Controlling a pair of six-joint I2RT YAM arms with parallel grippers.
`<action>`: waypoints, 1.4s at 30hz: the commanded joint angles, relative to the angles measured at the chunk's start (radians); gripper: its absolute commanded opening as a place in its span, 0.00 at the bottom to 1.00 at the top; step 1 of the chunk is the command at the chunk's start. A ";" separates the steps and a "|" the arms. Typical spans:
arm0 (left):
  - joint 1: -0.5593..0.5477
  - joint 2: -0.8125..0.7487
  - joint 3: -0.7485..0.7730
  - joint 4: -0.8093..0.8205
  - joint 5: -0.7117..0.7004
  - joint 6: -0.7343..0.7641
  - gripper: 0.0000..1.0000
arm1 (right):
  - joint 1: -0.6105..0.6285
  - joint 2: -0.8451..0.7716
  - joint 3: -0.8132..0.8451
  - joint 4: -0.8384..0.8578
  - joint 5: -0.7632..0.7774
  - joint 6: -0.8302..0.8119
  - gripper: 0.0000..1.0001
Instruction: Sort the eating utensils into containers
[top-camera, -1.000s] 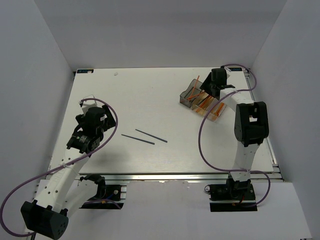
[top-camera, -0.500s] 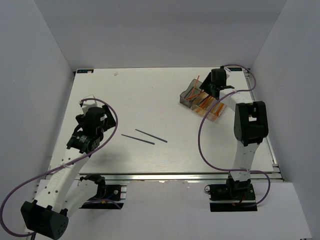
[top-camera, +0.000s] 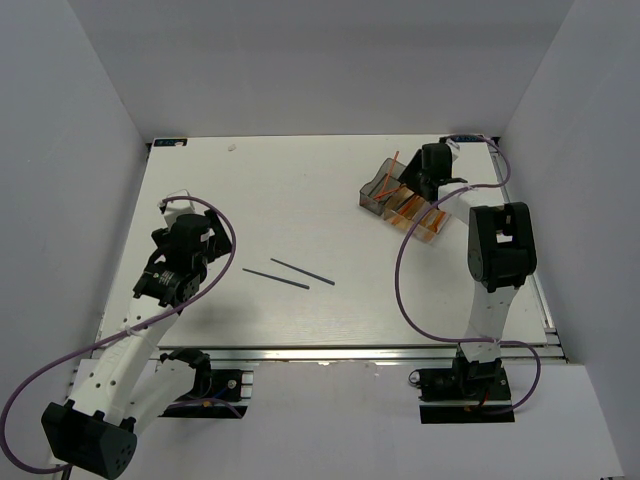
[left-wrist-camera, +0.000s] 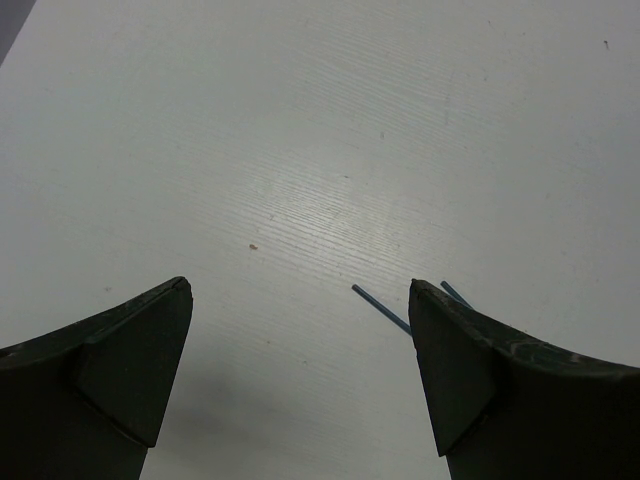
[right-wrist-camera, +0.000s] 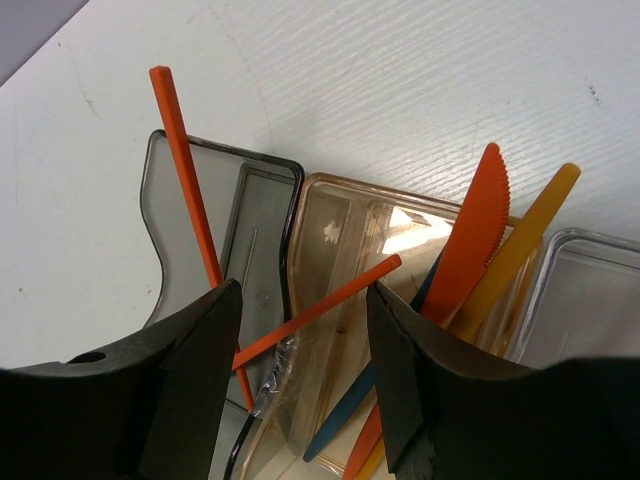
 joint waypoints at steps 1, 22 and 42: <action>0.002 -0.003 -0.004 0.015 0.012 0.009 0.98 | -0.004 -0.008 -0.023 0.076 -0.015 0.013 0.58; 0.002 0.001 -0.004 0.018 0.020 0.011 0.98 | -0.007 -0.059 -0.127 0.181 0.005 0.033 0.33; 0.002 0.006 -0.005 0.020 0.026 0.012 0.98 | -0.005 -0.096 -0.124 0.189 -0.007 0.046 0.26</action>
